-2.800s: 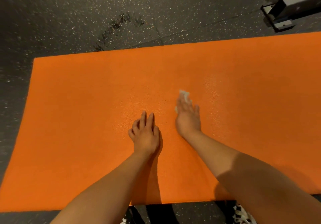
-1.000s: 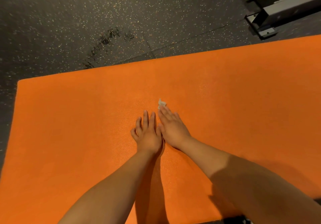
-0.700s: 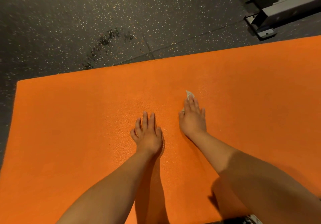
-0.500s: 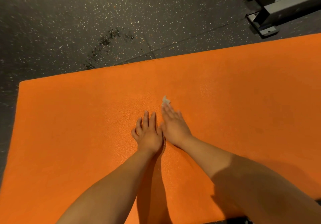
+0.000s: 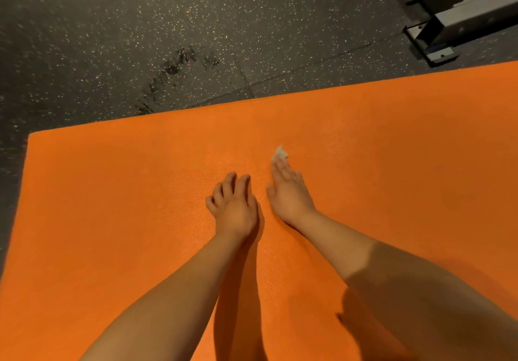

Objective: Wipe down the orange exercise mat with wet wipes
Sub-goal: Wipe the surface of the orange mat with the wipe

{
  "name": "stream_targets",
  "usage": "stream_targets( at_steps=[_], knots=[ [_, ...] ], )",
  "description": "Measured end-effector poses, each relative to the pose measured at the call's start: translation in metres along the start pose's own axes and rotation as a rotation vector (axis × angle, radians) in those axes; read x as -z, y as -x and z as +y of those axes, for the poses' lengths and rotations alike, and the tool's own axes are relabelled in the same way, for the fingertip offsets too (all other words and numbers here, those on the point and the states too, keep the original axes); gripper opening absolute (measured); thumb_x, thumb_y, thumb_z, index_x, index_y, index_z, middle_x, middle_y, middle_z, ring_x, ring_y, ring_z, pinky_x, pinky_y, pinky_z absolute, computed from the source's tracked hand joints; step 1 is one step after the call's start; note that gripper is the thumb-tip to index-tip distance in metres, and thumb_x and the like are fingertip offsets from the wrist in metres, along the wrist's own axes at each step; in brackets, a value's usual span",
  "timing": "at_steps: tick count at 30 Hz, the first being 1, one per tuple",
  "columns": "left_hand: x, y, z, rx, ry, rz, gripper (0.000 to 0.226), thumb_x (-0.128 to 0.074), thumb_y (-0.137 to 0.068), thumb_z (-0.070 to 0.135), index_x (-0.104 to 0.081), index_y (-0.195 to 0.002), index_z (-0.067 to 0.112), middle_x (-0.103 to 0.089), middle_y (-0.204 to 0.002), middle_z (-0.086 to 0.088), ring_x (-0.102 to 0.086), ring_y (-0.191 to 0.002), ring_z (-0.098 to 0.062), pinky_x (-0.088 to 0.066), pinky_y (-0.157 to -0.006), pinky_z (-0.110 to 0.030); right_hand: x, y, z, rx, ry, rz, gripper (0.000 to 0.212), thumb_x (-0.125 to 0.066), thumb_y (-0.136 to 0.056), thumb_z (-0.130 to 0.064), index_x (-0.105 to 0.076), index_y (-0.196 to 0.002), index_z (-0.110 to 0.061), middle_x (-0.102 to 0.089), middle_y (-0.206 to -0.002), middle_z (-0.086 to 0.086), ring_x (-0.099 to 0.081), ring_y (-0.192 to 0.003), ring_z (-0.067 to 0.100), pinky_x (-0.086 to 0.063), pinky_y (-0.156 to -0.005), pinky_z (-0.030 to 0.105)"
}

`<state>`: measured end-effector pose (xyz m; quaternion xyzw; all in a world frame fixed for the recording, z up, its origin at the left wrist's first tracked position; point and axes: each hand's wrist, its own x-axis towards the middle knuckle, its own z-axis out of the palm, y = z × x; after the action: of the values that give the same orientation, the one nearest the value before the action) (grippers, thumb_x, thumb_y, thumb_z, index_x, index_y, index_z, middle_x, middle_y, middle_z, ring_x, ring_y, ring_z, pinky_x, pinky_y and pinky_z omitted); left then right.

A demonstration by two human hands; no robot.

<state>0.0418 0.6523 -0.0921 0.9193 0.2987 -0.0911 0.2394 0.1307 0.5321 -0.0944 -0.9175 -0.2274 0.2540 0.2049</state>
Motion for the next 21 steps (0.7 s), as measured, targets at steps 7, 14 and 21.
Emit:
stream_targets(
  at_steps=[7,14,21],
  knots=[
    [-0.009,-0.009,0.000,0.028,0.000,-0.049,0.056,-0.034,-0.104,0.038,-0.018,-0.157,0.040,0.005,-0.168,0.010,0.003,-0.151,-0.022,0.001,-0.119,-0.050,0.004,-0.013,0.018,0.051,0.143,0.043,0.058,-0.027,-0.109,-0.034,-0.007,-0.163,-0.021,0.004,-0.170,-0.007,0.010,-0.155,0.010,0.005,-0.126,0.048],
    [-0.013,-0.008,0.001,0.031,0.023,-0.063,0.056,-0.029,-0.105,0.037,-0.013,-0.158,0.040,0.009,-0.167,0.011,0.007,-0.151,-0.019,0.007,-0.119,-0.053,0.003,-0.012,0.002,-0.054,0.021,0.065,0.061,-0.031,-0.109,-0.033,-0.009,-0.162,-0.014,0.007,-0.169,-0.002,0.013,-0.155,0.011,0.004,-0.127,0.042],
    [-0.008,-0.006,-0.001,0.026,0.016,-0.093,0.056,-0.027,-0.106,0.041,-0.008,-0.159,0.043,0.013,-0.167,0.012,0.010,-0.151,-0.018,0.008,-0.120,-0.052,0.000,-0.004,0.019,0.089,0.116,0.060,0.057,-0.026,-0.110,-0.032,-0.009,-0.163,-0.017,0.001,-0.170,-0.004,0.007,-0.155,0.011,0.006,-0.126,0.036]
  ],
)
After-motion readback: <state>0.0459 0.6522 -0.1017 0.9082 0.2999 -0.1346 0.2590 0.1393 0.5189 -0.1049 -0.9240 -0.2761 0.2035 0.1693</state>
